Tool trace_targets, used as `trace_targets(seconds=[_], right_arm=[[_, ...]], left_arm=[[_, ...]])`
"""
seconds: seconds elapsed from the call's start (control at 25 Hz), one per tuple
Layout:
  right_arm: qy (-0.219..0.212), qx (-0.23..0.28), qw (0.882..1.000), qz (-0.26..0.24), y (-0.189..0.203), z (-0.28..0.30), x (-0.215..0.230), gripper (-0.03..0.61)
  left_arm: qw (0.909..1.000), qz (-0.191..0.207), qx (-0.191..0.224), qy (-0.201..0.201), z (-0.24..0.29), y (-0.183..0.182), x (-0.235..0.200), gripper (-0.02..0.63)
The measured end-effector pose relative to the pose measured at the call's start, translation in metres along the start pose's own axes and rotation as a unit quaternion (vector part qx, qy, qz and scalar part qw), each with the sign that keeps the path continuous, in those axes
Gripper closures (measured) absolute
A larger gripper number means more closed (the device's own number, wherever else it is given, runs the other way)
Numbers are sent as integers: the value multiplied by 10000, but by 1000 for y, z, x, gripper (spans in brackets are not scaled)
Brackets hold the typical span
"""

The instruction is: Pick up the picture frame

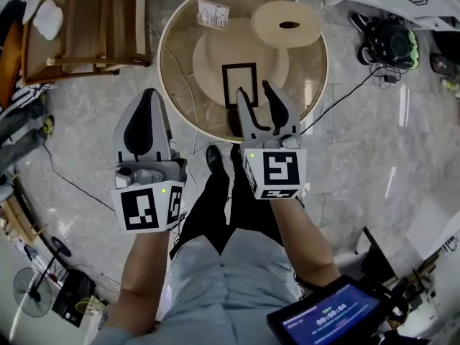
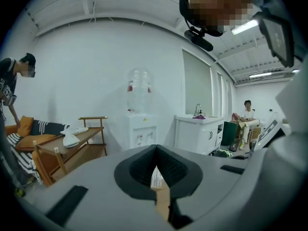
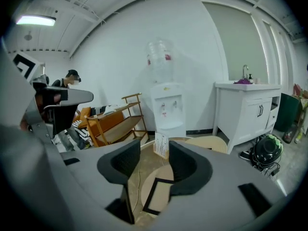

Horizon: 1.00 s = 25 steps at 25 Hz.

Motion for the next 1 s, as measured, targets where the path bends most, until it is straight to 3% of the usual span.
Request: trace_targets(seconds=[0.24,0.64,1.0], right_arm=[[65,-550,9984,103,78,44,11,361],[82,-1386,9903,61,186,102,30,374],[8,-1800,9837,20,240,125,30,407]], left_arm=[[9994,-120,-330,-30,34,61,-14,603],[9967,-367,-724,-84,70,144,-25,603],[9936,-513,-985,-207,78,187,-31,603]])
Point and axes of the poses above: the fingertips, and each gripper's own axes: z forward along the fingers, x to its right, y out of its underside, the point moved 2 cm from there along -z, backward along the fingers, and after that the axes turned 14 degrees about -z, right-handed, at the moved point
